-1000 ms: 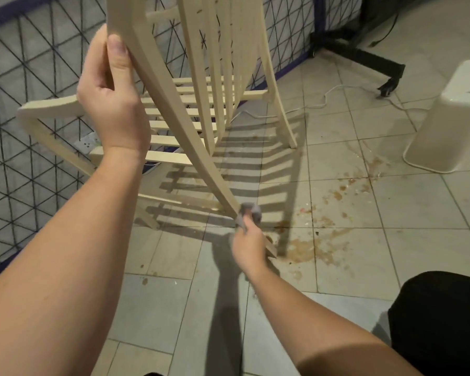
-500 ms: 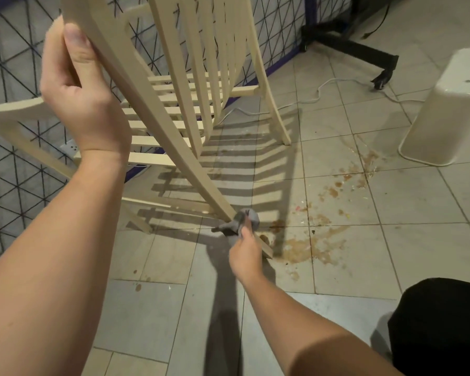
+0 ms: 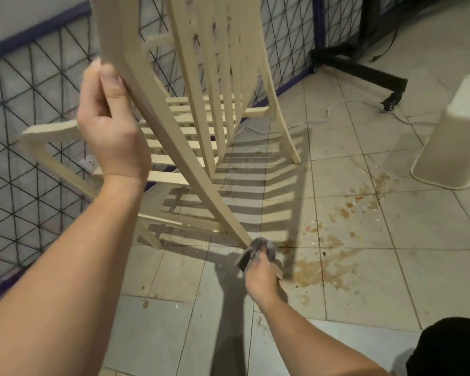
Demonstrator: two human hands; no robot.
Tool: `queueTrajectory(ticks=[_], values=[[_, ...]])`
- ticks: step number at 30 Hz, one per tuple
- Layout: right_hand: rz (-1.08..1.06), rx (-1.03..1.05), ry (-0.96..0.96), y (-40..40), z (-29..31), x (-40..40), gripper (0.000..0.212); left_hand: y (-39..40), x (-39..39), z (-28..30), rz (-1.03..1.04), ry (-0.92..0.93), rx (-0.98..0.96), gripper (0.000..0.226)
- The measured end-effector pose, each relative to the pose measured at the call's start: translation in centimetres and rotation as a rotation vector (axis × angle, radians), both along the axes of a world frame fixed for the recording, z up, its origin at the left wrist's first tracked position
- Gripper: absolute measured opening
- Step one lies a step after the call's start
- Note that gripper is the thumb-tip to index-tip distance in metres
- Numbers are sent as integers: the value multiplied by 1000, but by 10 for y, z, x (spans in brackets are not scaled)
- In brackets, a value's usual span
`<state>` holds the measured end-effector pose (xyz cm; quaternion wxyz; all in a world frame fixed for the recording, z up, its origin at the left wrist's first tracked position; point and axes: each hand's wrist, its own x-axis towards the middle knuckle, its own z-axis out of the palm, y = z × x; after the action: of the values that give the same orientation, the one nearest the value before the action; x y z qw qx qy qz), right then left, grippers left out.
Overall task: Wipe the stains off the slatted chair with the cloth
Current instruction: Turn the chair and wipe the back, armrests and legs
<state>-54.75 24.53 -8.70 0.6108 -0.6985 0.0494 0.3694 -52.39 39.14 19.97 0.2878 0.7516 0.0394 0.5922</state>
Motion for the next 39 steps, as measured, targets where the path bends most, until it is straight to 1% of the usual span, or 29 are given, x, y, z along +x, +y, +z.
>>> queueTrajectory(ticks=[3, 6, 10, 12, 14, 16, 19, 22, 24, 26, 27, 29, 32, 34, 36, 39], values=[[38, 88, -292, 3, 66, -25, 44, -21, -8, 2, -43, 84, -62, 34], [23, 240, -478, 14, 136, -21, 49, -14, -16, 9, -31, 183, -127, 41], [-55, 422, -759, 25, 218, -12, 50, -15, -26, 17, -20, 279, -120, 39], [-71, 523, -893, 28, 249, -10, 52, -14, -30, 23, -36, 316, -165, 41], [-89, 586, -982, 28, 271, -5, 59, -16, -33, 27, -54, 340, -201, 45], [-99, 643, -988, 28, 288, 1, 60, -17, -35, 31, -67, 353, -203, 47], [-141, 709, -907, 22, 308, 7, 49, -19, -36, 34, -72, 384, -206, 36], [-215, 781, -911, 15, 329, 12, 47, -20, -36, 34, -50, 382, -212, 35], [-289, 827, -976, 9, 351, 20, 50, -20, -37, 33, -47, 362, -226, 37], [-375, 851, -1093, 4, 374, 32, 53, -20, -37, 34, -42, 358, -229, 45], [-413, 854, -1152, 2, 384, 38, 54, -21, -37, 33, -41, 360, -230, 44], [-467, 850, -1236, -2, 396, 43, 55, -24, -37, 36, -38, 361, -233, 31], [-431, 824, -1324, -8, 392, 44, 60, -26, -37, 35, -17, 361, -218, 27], [-340, 791, -1375, -14, 378, 47, 62, -23, -39, 36, 6, 391, -188, 35], [-240, 800, -1321, -25, 364, 53, 60, -21, -45, 39, 2, 446, -141, 39], [-153, 764, -1043, -52, 353, 64, 49, -25, -51, 48, -10, 506, -58, 41]])
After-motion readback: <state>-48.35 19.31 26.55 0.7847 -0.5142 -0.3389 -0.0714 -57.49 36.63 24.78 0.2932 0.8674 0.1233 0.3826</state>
